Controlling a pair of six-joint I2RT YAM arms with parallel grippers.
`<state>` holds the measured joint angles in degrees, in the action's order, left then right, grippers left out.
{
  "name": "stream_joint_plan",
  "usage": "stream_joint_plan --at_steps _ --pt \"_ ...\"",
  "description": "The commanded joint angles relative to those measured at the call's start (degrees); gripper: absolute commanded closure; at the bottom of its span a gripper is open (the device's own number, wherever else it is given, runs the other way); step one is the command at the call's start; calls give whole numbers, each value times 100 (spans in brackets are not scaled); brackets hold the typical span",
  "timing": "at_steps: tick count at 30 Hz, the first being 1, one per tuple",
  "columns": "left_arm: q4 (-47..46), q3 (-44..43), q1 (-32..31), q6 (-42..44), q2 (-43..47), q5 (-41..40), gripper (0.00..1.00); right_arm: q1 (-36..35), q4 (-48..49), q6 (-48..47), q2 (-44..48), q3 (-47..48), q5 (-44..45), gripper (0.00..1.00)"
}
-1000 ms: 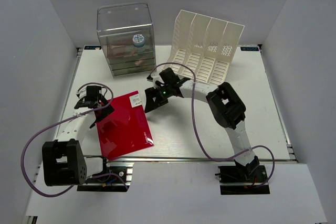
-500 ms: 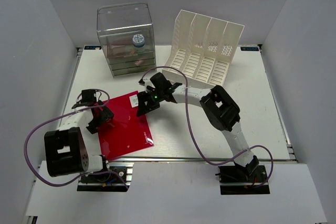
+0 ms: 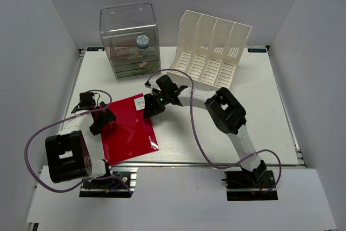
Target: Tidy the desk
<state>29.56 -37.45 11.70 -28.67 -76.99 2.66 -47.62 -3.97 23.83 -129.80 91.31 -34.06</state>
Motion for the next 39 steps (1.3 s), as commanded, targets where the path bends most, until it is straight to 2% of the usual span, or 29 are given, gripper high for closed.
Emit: stream_joint_plan --at_steps 1,4,9,14,18,19,22,25,28,32,39 --pt "-495 440 -125 -104 -439 1887 12 -204 212 139 -28 -34 -548 47" --pt "-522 379 -186 -8 -632 2177 13 -231 300 51 59 -43 -680 47" --pt "-609 388 -239 36 -800 2467 14 -196 1080 367 165 -253 -1479 50" --pt "-645 405 -239 54 -817 2538 15 -239 1636 342 341 -456 -2164 54" --pt "-662 423 -239 54 -826 2547 15 -266 1925 262 612 -613 -2350 55" --pt "-654 423 -239 54 -835 2547 15 -266 2335 453 674 -719 -2446 55" --pt "-671 432 -239 45 -852 2565 15 -213 2358 447 877 -895 -2011 56" --pt "-662 440 -239 63 -870 2547 15 -239 1374 -89 956 -588 -1055 56" --pt "-645 449 -239 54 -870 2538 15 -196 1144 24 904 -570 -542 56" --pt "-662 476 -292 54 -870 2547 15 -82 960 191 772 -588 -224 55" --pt "-689 484 -344 45 -940 2635 15 112 906 543 517 -597 -215 54"
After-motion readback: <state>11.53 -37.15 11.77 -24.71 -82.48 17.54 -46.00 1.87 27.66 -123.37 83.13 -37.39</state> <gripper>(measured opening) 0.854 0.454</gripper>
